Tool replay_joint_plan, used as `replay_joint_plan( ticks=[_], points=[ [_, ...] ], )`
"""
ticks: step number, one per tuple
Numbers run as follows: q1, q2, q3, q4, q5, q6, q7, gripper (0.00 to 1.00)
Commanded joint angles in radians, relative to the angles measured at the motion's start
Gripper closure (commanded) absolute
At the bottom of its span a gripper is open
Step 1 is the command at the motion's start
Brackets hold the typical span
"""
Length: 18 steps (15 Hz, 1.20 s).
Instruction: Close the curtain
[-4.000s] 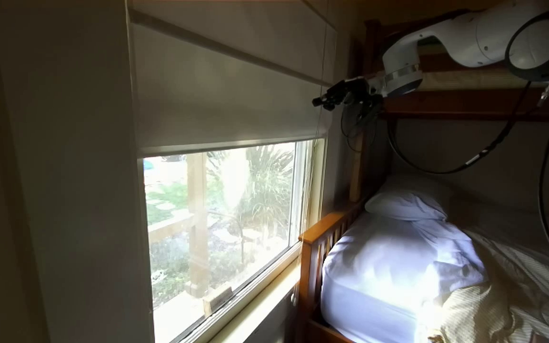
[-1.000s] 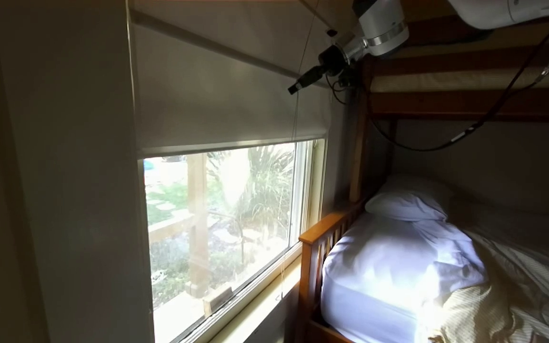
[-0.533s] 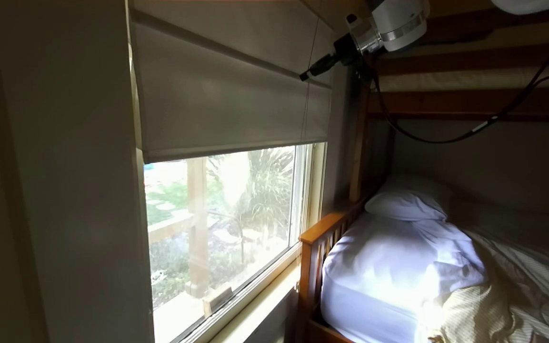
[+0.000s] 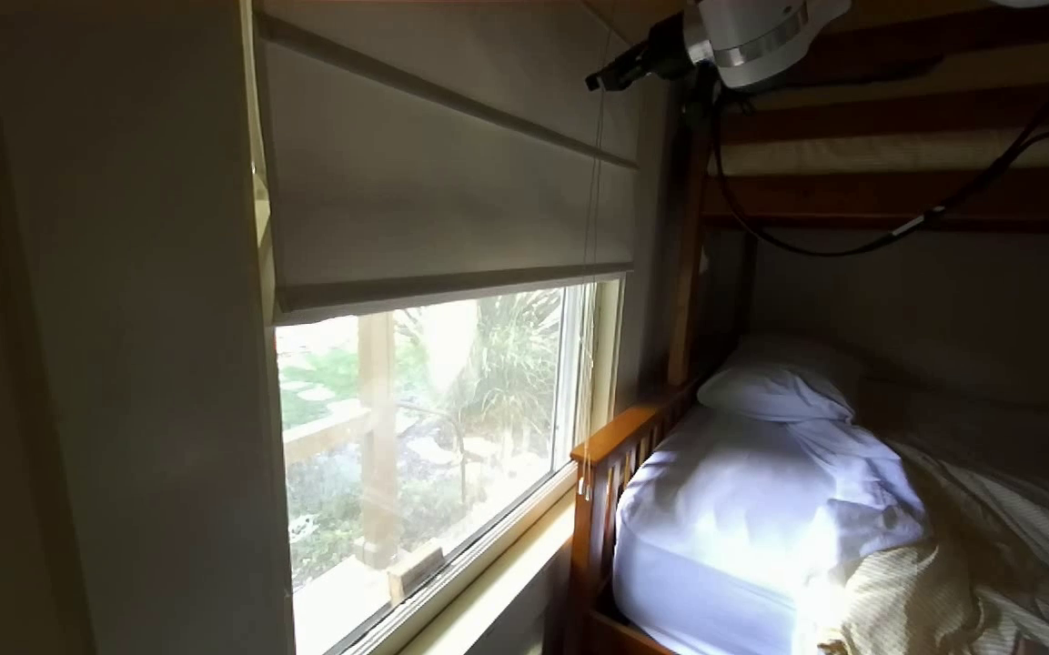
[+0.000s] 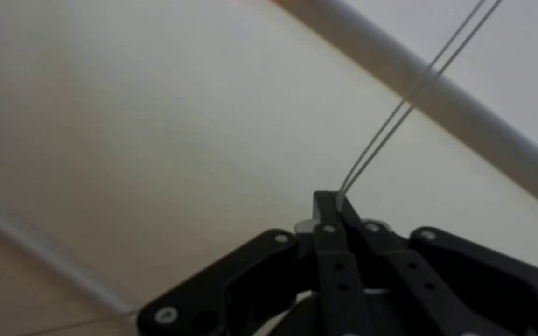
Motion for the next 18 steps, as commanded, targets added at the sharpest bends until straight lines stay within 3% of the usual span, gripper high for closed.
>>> replay_joint_plan(
  ticks=[1,2,3,4,9,12,13,14,15,18],
  points=[
    [-0.038,-0.016,0.036,-0.007,-0.102,0.192,0.039,1.0],
    [-0.068,-0.015,0.048,-0.009,-0.129,0.225,0.059,1.0],
    [-0.083,-0.022,0.049,-0.007,-0.133,0.173,0.051,1.0],
    [-0.037,-0.006,0.027,0.002,-0.088,0.189,0.025,0.99],
    [-0.06,0.002,0.028,0.031,-0.092,0.217,0.028,1.0],
    [-0.082,0.031,0.012,0.166,-0.107,0.285,0.039,1.0],
    [-0.081,0.041,-0.029,0.193,-0.283,0.3,0.216,1.0],
    [-0.091,0.055,-0.045,0.245,-0.324,0.301,0.256,1.0],
    [-0.126,0.083,-0.02,0.333,-0.219,0.297,0.163,1.0],
    [-0.217,0.146,-0.032,0.492,-0.223,0.297,0.234,1.0]
  ],
)
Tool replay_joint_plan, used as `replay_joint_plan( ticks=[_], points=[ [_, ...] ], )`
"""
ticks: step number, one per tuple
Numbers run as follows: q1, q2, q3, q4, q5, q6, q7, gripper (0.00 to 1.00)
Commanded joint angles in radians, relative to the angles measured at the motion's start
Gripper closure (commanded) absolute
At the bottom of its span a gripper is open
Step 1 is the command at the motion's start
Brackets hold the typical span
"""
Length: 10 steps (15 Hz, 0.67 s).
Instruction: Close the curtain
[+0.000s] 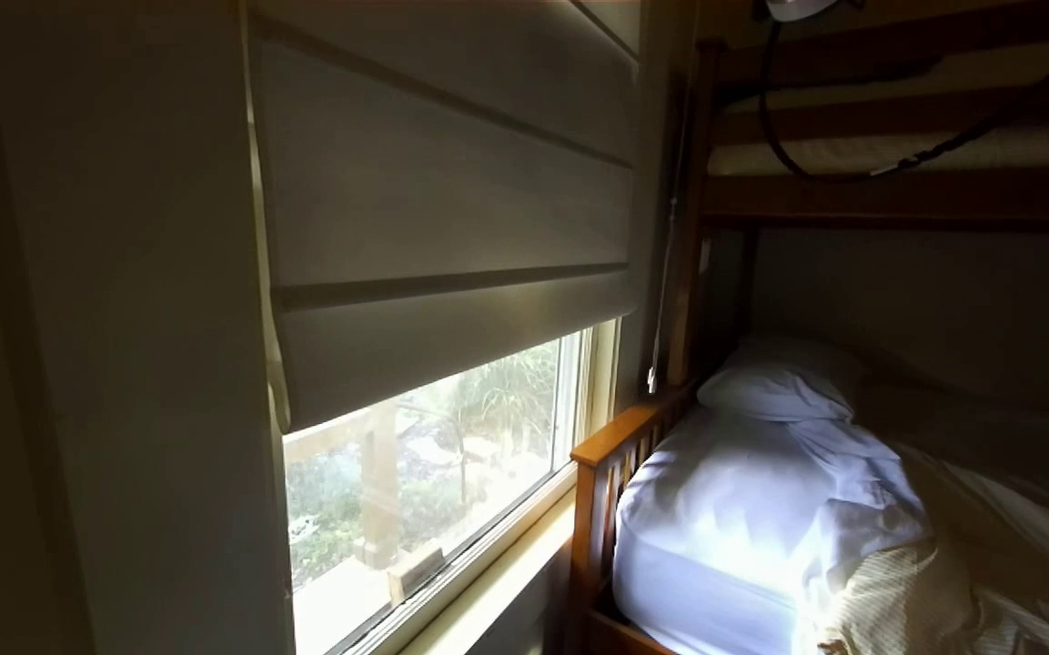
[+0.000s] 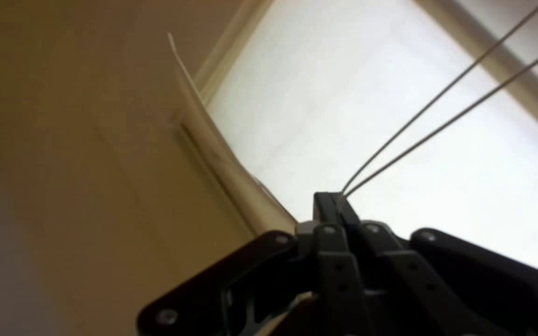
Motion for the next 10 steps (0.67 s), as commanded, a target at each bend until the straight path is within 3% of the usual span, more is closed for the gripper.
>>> replay_joint_plan(
  ticks=[1,2,3,6,7,10],
  points=[
    [-0.108,0.134,-0.004,0.249,0.024,0.011,0.059,1.0],
    [-0.139,0.16,-0.016,0.291,0.035,0.01,0.073,1.0],
    [-0.107,0.168,-0.113,0.287,-0.106,0.013,0.246,1.0],
    [-0.15,0.234,-0.202,0.382,-0.189,-0.045,0.442,1.0],
    [-0.091,0.267,-0.274,0.445,-0.093,-0.076,0.373,1.0],
    [0.005,0.341,-0.466,0.557,-0.158,-0.168,0.546,1.0]
  ],
)
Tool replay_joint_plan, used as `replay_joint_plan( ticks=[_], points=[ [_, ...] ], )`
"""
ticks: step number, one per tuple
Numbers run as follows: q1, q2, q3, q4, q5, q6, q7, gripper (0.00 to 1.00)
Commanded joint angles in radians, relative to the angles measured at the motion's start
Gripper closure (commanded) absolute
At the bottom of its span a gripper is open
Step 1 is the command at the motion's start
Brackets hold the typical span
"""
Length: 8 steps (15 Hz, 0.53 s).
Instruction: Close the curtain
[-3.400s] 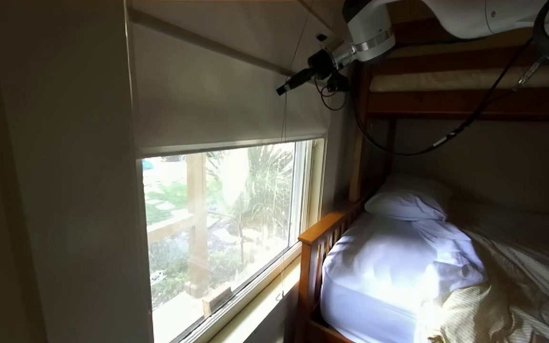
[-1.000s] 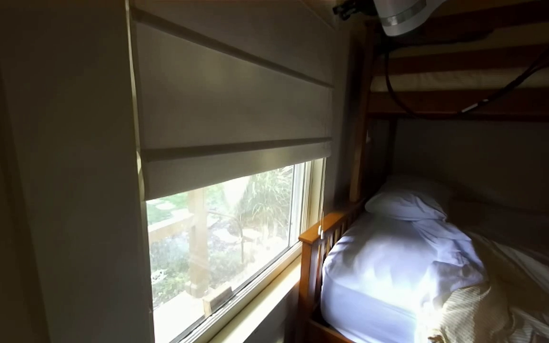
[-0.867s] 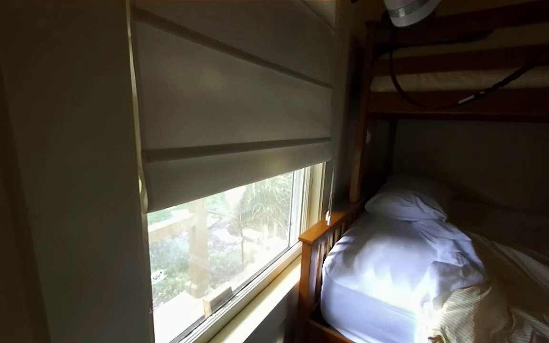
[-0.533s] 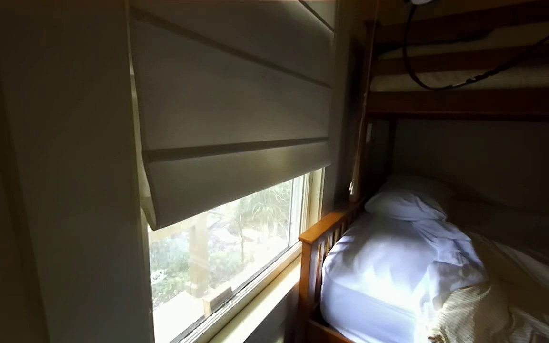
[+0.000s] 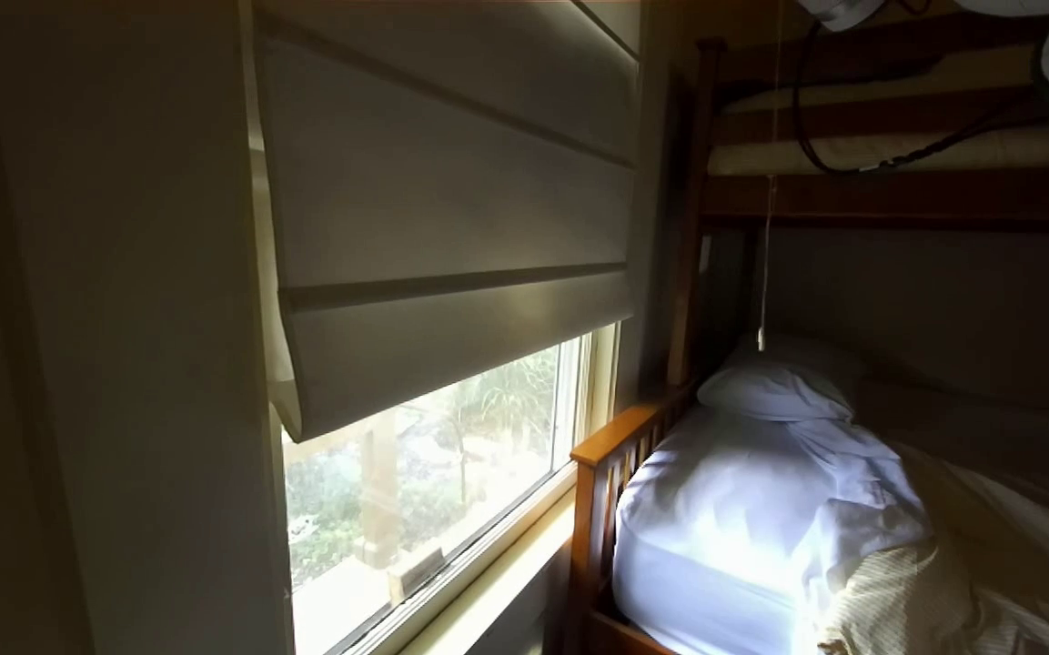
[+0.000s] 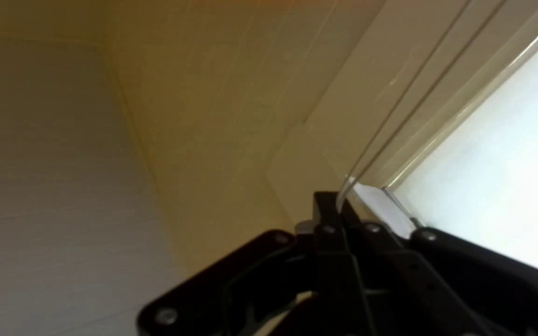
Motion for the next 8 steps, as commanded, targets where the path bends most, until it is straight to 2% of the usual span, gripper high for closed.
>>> replay_joint_plan(
  ticks=[1,2,4,6,8],
  points=[
    [0.111,0.117,-0.233,0.208,-0.046,-0.125,0.197,0.74],
    [0.14,0.143,-0.292,0.255,-0.062,-0.171,0.264,0.73],
    [0.193,0.173,-0.378,0.326,-0.104,-0.288,0.384,0.6],
    [0.241,0.168,-0.398,0.342,-0.136,-0.399,0.439,0.46],
    [0.295,0.157,-0.385,0.32,-0.152,-0.452,0.438,0.33]
  ],
)
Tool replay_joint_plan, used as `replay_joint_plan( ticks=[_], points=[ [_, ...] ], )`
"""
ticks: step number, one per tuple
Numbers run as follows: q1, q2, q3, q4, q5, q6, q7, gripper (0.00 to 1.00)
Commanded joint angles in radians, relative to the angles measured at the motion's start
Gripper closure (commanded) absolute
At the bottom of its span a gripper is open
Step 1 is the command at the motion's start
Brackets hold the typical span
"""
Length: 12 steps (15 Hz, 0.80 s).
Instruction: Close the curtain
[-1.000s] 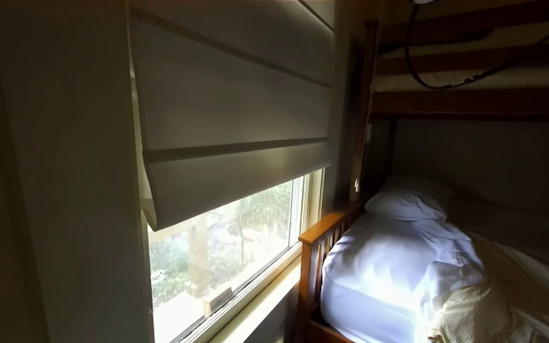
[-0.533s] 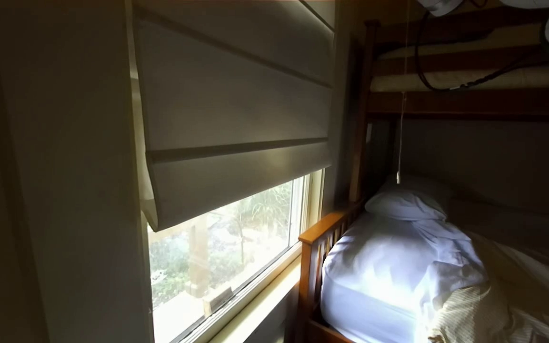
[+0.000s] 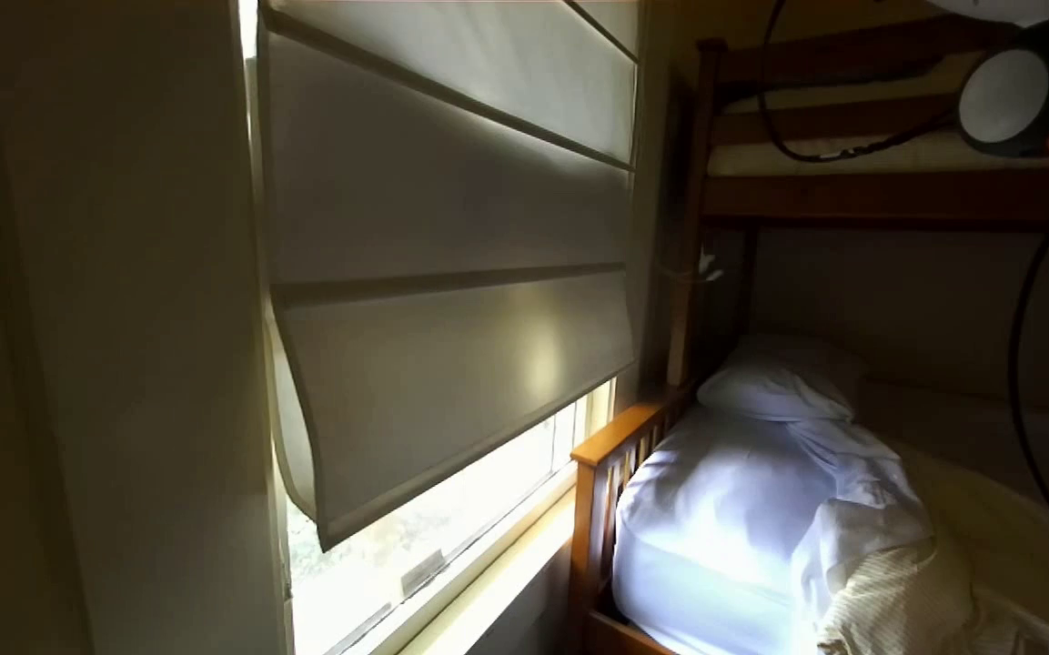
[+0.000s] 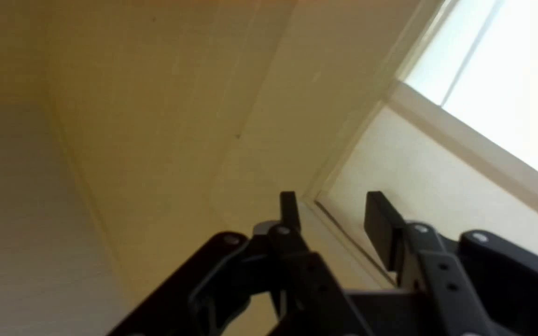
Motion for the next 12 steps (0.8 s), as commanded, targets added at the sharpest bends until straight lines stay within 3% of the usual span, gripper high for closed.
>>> replay_joint_plan(
  ticks=[1,5,8,12],
  points=[
    [0.079,0.008,-0.016,0.03,-0.053,-0.103,0.054,0.25],
    [0.19,-0.039,0.002,-0.104,-0.046,-0.087,0.031,0.0],
    [0.267,-0.072,-0.035,-0.214,-0.075,-0.069,0.064,0.0],
    [0.376,-0.129,-0.166,-0.388,-0.202,-0.062,0.179,0.0]
  ],
)
